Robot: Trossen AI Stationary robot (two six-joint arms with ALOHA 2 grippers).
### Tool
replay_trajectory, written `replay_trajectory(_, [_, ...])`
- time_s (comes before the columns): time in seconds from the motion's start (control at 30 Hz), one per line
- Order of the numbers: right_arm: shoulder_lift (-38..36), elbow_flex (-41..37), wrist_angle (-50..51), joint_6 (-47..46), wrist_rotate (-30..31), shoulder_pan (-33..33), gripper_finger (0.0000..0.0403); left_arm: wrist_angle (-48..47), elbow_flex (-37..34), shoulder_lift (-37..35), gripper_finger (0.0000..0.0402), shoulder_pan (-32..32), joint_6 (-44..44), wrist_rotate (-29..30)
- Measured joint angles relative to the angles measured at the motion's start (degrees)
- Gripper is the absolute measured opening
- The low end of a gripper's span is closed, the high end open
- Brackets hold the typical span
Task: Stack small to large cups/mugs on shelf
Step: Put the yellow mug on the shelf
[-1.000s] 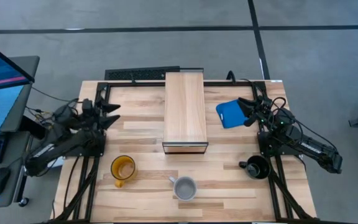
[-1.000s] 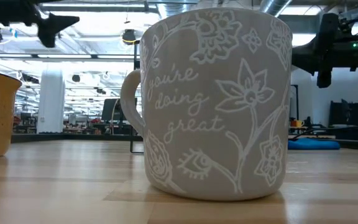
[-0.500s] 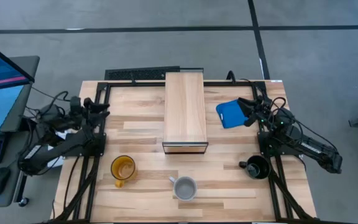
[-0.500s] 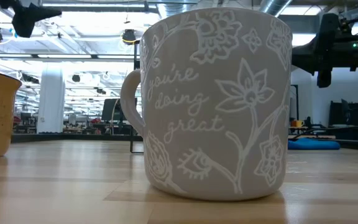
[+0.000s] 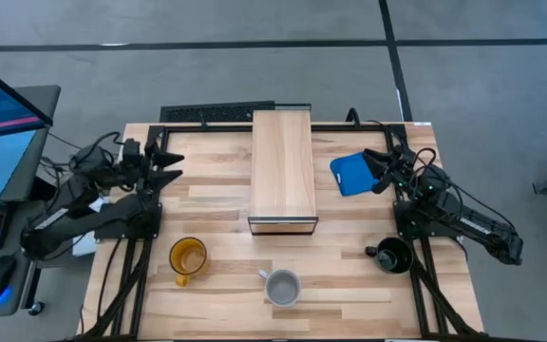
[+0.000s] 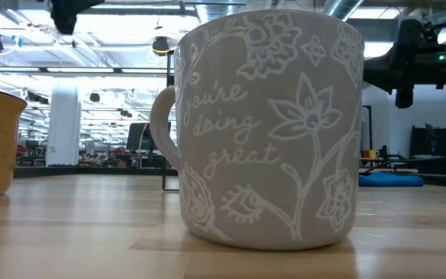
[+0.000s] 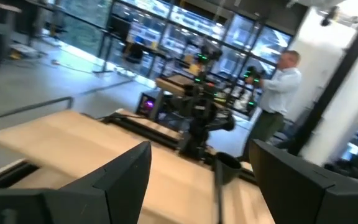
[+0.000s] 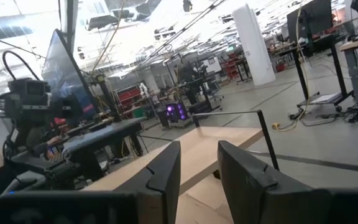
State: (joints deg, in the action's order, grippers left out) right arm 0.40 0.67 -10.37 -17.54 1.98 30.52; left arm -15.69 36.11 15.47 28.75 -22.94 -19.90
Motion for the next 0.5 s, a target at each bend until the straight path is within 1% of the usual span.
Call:
replay_trajectory(0.07, [0.0,0.0,0.04,0.02,0.0,0.0,0.0128,0.14,1.99,1.79,0.0263,-1.86,0.29,0.08])
replay_trajectory(0.23, [0.0,0.0,0.04,0.09,1.04,0.0,0.0128,0.38,7.34,6.62,0.0263,-8.7,1.2,2.95])
replay_trajectory(0.3, [0.0,0.0,0.07,0.16,2.83,0.0,0.0128,0.38,9.03,9.47,0.0263,-12.36,2.3,5.29])
replay_trajectory(0.43, [0.0,0.0,0.07,0.2,6.94,0.0,0.0128,-0.19,11.53,16.09,0.0263,-20.45,4.17,12.18])
replay_trajectory(0.5, [0.0,0.0,0.09,0.2,8.03,0.0,0.0128,-0.89,12.81,19.04,0.0263,-24.54,4.92,15.84])
